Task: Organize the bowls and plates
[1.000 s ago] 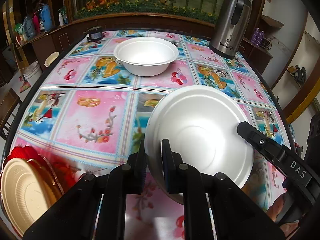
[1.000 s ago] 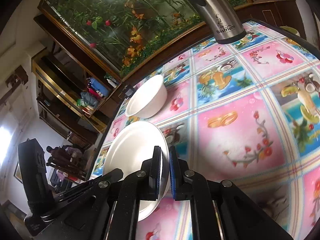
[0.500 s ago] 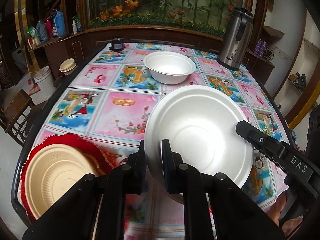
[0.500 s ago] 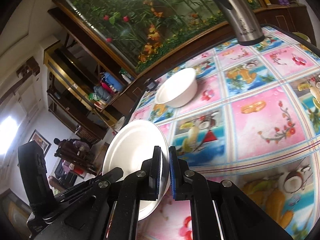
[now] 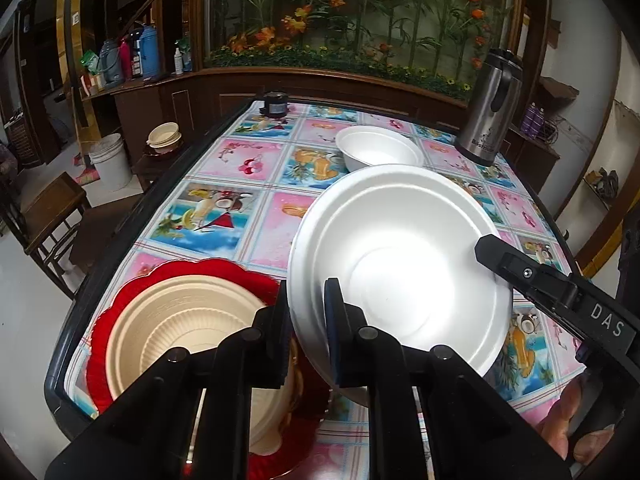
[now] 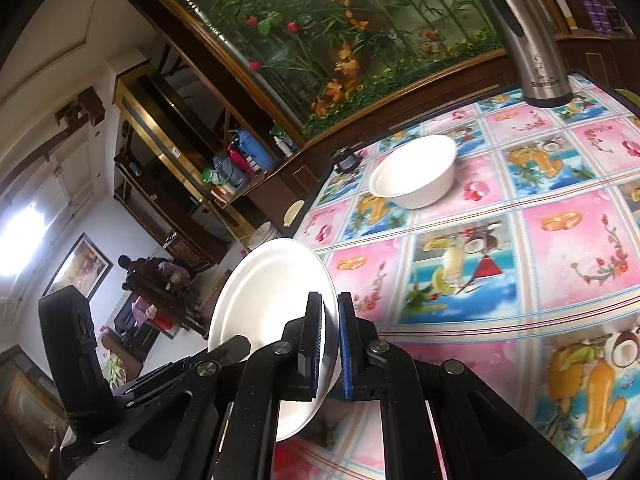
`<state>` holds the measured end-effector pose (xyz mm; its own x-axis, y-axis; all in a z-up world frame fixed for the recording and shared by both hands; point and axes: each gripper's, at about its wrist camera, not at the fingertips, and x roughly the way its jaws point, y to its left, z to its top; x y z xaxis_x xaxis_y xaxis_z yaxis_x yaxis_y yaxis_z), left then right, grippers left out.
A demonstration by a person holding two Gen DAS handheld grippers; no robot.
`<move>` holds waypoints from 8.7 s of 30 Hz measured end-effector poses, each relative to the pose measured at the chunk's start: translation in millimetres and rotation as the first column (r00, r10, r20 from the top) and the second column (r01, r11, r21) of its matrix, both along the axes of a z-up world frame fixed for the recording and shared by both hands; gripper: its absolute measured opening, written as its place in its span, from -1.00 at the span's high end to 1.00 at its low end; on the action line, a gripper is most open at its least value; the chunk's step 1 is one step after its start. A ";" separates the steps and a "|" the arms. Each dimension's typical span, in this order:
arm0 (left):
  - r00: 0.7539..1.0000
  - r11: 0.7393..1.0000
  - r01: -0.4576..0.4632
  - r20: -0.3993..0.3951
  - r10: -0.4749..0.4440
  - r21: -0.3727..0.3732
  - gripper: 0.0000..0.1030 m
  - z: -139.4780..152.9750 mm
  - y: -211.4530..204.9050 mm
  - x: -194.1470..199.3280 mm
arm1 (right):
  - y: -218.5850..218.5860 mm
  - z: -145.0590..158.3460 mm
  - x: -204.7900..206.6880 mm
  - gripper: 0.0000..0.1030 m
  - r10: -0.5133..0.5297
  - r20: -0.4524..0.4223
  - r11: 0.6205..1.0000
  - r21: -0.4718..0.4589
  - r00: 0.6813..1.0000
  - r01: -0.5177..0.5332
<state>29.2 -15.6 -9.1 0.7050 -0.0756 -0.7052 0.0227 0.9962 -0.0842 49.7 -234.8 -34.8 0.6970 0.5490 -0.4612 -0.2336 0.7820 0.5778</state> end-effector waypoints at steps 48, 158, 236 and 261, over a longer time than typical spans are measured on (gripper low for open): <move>0.973 0.977 -0.203 -0.098 0.209 0.066 0.72 -44.1 116.9 -22.1 | 146.8 -41.4 -0.8 0.76 0.252 -0.104 0.957 -0.120 0.962 -0.264; 0.932 0.989 0.147 -0.336 -0.138 0.004 0.69 -73.8 -133.3 71.0 | -159.4 -87.7 29.4 0.50 -0.151 -0.231 0.979 0.102 0.961 0.178; 0.954 0.972 0.236 -0.195 -0.229 0.010 0.65 -37.8 -103.7 11.4 | -113.8 -31.3 -31.5 0.87 -0.204 -0.091 0.978 0.031 0.975 0.208; 0.962 0.976 0.216 -0.170 -0.212 0.006 0.63 -32.6 -83.4 -1.5 | -92.4 -20.2 -34.1 0.85 -0.161 -0.068 0.986 0.029 0.985 0.164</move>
<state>27.7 -99.0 -41.6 0.5461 -0.1932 -0.8151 0.2233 0.9714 -0.0807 15.6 -327.2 -55.0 0.7475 0.4471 -0.4913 -0.0661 0.7860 0.6147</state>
